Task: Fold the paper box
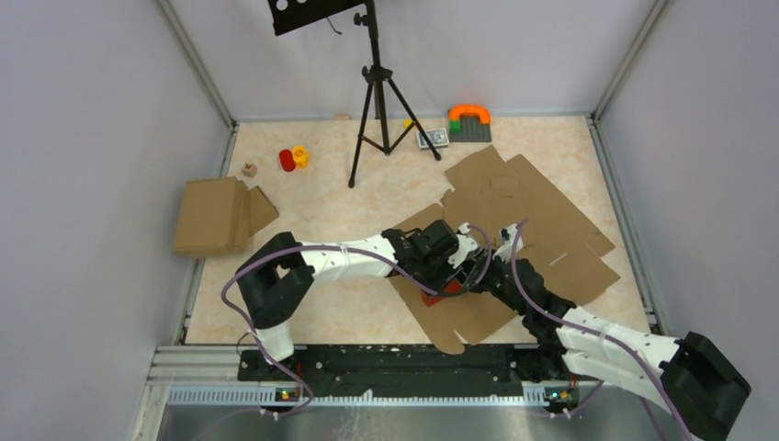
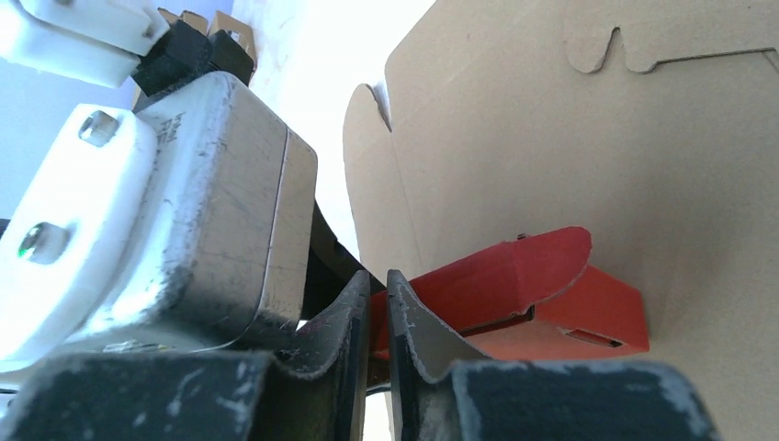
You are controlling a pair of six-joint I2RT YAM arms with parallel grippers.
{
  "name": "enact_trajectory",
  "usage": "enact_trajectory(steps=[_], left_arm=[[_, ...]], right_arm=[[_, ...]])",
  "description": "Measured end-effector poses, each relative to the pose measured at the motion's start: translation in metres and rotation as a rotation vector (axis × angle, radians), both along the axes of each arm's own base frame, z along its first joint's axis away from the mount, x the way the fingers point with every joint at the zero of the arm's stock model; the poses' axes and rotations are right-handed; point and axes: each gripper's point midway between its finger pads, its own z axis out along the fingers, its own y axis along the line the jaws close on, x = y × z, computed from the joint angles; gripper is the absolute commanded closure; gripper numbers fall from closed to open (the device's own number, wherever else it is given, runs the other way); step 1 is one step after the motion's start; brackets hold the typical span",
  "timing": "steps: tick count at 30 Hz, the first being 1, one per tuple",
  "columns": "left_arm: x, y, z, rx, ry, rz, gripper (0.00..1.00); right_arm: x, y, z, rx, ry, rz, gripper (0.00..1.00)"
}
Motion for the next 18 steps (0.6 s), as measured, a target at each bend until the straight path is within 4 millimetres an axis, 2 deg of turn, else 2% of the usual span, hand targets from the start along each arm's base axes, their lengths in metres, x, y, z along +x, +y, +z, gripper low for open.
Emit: enact_trajectory(steps=[11,18], left_arm=[[0.0,-0.003,0.0,-0.005,-0.011,-0.006,0.75],[0.0,-0.003,0.0,-0.003,-0.015,-0.006,0.76]], right_arm=[[-0.006,-0.017,0.006,-0.035,0.004,-0.028,0.84],[0.003,-0.029,0.004,-0.084,0.012,-0.067,0.85]])
